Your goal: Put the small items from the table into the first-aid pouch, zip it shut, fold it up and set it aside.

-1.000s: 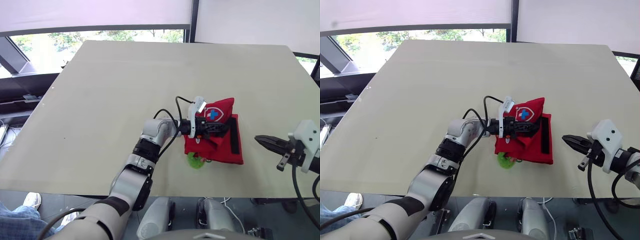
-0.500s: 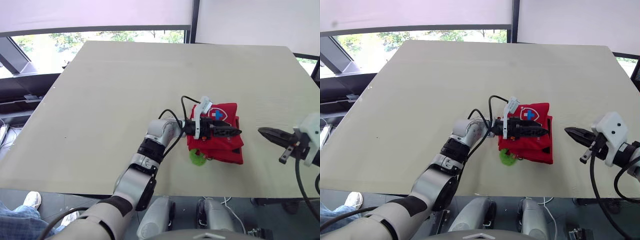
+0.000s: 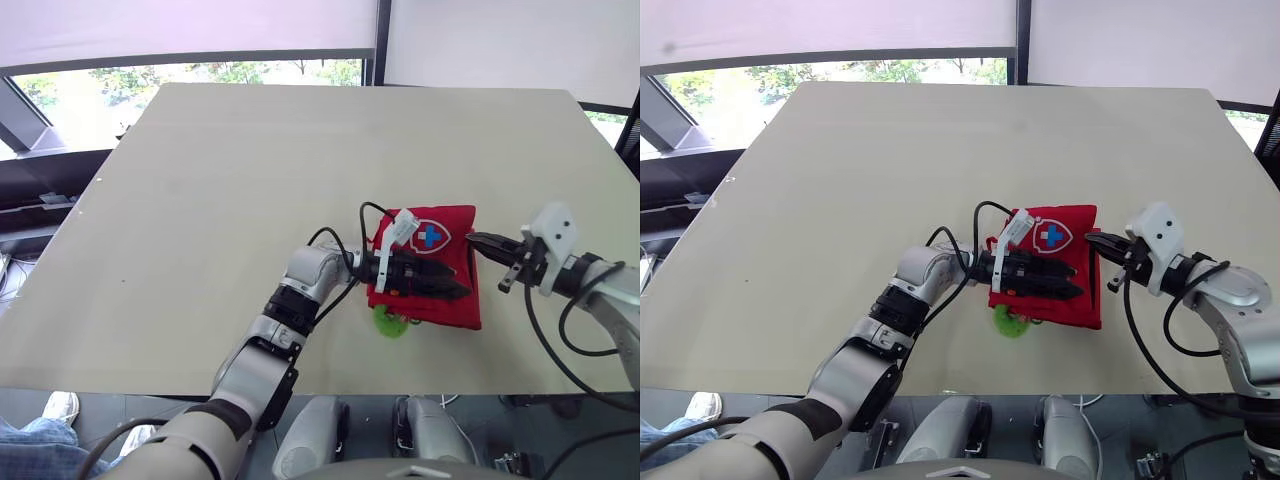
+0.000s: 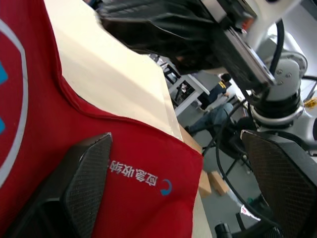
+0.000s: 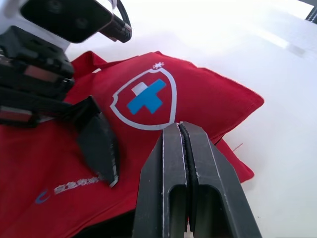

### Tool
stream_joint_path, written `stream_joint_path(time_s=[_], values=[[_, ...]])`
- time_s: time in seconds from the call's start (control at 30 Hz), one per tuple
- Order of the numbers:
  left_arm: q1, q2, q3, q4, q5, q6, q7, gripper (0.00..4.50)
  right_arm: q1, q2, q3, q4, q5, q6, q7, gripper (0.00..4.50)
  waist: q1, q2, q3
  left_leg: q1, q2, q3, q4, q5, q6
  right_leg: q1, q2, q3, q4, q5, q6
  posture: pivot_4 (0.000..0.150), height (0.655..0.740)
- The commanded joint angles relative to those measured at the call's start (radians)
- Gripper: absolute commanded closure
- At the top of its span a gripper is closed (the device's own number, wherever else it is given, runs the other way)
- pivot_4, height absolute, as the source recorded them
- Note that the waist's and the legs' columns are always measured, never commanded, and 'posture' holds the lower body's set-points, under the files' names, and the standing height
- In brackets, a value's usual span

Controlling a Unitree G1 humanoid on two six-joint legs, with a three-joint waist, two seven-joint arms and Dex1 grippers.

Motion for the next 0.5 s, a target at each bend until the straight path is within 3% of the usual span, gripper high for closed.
stream_joint_path(time_s=[0.03, 0.23, 0.5], values=[[0.034, 0.003, -0.038, -0.010, 0.014, 0.011, -0.012, 0.03, -0.049, 0.018, 0.041, 0.025, -0.024, -0.044, 0.014, 4.50, -0.001, 0.000, 0.000, 0.000, 0.000, 0.000, 0.000, 0.000, 0.000, 0.000, 0.000, 0.000, 0.000, 0.000, 0.000, 0.150, 0.7395], [0.038, 0.009, -0.047, -0.015, 0.019, -0.008, -0.028, 0.03, -0.101, 0.035, 0.141, 0.137, -0.137, -0.110, 0.014, 4.50, 0.000, 0.000, 0.000, 0.000, 0.000, 0.000, 0.000, 0.000, 0.000, 0.000, 0.000, 0.000, 0.000, 0.000, 0.000, 0.150, 0.7395], [0.057, 0.087, -0.044, -0.123, -0.010, -0.030, -0.113, 0.03, -0.023, 0.007, 0.139, 0.244, -0.202, -0.059, -0.024, 4.50, -0.001, 0.000, 0.000, 0.000, 0.000, 0.000, 0.000, 0.000, 0.000, 0.000, 0.000, 0.000, 0.000, 0.000, 0.000, 0.150, 0.7395]])
